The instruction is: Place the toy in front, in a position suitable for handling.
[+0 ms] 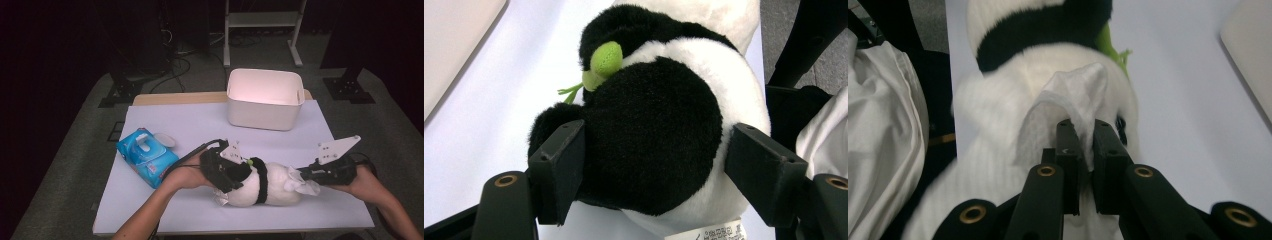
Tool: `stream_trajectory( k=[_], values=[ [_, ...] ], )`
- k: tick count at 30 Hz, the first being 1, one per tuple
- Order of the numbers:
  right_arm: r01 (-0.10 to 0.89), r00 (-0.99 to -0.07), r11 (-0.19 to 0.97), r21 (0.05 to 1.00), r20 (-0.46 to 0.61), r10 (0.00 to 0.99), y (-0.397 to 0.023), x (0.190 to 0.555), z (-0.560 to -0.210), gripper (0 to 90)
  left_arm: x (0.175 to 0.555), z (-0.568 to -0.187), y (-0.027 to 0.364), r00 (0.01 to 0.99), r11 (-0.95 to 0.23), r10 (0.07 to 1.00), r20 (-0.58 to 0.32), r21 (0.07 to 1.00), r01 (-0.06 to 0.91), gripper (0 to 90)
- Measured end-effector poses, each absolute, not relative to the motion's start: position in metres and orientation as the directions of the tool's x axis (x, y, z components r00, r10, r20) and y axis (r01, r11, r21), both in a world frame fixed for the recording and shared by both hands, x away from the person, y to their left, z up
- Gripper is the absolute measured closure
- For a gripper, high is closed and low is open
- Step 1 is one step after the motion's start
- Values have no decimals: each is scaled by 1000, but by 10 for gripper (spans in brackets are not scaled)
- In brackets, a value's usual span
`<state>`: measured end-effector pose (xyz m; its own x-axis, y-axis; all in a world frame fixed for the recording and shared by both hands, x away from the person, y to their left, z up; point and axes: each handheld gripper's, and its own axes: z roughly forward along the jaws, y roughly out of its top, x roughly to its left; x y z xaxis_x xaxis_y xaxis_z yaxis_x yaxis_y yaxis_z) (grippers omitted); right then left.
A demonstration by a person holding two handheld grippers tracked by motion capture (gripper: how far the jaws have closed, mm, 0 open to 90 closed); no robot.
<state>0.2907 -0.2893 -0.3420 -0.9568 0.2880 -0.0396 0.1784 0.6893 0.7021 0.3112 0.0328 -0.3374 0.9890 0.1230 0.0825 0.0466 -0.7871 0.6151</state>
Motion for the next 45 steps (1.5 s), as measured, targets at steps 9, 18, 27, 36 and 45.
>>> stream_trajectory(
  k=[9, 18, 27, 36, 45],
  values=[
    [97, -975, 725, 682, -81, 207, -255, 293, -331, 827, 311, -338, 35, 988, -783, 133, 80, 620, 55, 256],
    [185, -957, 707, 682, -41, 289, -291, 285, -341, 828, 312, -338, 34, 988, -778, 136, 78, 626, 58, 256],
    [151, -964, 716, 682, -60, 260, -279, 289, -336, 824, 314, -337, 29, 986, -785, 139, 87, 617, 56, 259],
    [58, -986, 739, 671, -77, 148, -221, 308, -330, 822, 312, -336, 24, 985, -784, 140, 99, 618, 50, 259],
    [51, -990, 763, 645, -66, 122, -202, 307, -326, 685, 311, -338, 30, 986, -777, 141, 92, 628, 53, 258]
  ],
)
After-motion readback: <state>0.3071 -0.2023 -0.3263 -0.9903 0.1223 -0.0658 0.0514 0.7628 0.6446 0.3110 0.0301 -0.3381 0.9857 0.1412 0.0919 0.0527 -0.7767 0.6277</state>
